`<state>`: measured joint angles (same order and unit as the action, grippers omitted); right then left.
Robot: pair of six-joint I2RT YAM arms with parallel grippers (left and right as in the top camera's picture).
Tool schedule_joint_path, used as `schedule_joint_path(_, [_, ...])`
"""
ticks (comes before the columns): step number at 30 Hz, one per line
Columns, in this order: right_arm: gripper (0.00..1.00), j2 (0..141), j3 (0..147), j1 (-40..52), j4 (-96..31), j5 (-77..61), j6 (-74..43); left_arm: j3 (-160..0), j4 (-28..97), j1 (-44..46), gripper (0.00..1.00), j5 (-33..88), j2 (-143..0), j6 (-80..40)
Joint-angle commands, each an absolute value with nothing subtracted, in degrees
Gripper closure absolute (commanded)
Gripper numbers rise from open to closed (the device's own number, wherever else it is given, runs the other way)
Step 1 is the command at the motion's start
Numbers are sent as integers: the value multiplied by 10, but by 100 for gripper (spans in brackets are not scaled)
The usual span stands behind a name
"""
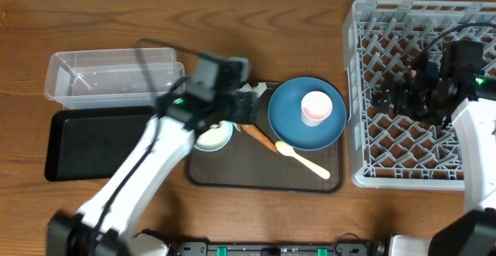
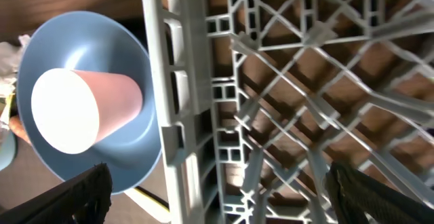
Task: Sort waste into correct bins and load items into the dishwasher rack
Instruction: 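Grasp the pink cup from the teal plate with the left gripper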
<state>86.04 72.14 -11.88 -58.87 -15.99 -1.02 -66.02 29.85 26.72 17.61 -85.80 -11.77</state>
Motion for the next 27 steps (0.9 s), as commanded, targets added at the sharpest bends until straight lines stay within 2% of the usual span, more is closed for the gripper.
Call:
schedule_joint_path(1, [1, 840, 718, -112, -594, -144, -19, -691, 256, 305, 32, 173, -905, -114])
schedule_joint_path(14, [1, 840, 718, -112, -596, -144, -19, -692, 112, 368, 32, 173, -1025, -158])
schedule_joint_path(27, [1, 840, 718, -112, -596, -144, -19, -692, 63, 384, 32, 173, -1073, -180])
